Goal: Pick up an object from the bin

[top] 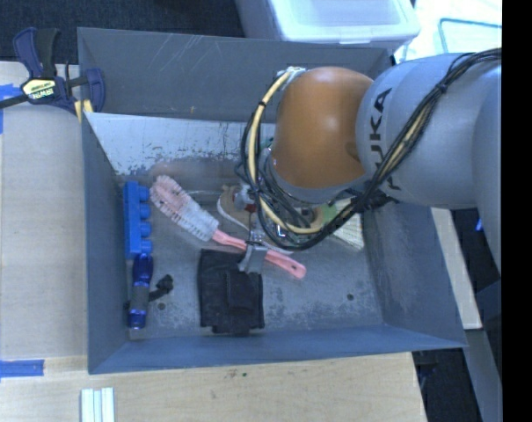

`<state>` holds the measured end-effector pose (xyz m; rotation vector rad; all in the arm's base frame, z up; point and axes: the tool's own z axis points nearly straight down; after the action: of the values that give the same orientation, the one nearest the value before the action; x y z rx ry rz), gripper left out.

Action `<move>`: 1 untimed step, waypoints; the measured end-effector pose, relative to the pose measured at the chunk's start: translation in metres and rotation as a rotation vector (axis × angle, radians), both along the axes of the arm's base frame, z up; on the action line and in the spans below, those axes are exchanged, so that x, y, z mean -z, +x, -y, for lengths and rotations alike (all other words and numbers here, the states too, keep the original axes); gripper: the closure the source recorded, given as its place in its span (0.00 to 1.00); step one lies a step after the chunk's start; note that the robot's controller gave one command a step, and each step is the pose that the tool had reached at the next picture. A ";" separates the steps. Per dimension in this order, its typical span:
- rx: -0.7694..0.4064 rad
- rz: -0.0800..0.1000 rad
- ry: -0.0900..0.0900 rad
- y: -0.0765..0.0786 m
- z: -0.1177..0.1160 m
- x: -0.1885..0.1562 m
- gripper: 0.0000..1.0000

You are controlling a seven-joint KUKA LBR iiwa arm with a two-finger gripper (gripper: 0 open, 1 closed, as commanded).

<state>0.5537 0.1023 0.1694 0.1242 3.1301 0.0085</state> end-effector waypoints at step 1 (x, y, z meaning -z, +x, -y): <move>-0.038 -0.010 -0.003 0.009 -0.002 -0.023 0.00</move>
Offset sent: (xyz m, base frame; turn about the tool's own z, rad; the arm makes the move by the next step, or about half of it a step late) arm 0.0002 -0.0314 -0.0412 -0.2889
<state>0.5631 0.1045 0.1926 0.0654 3.1418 0.0031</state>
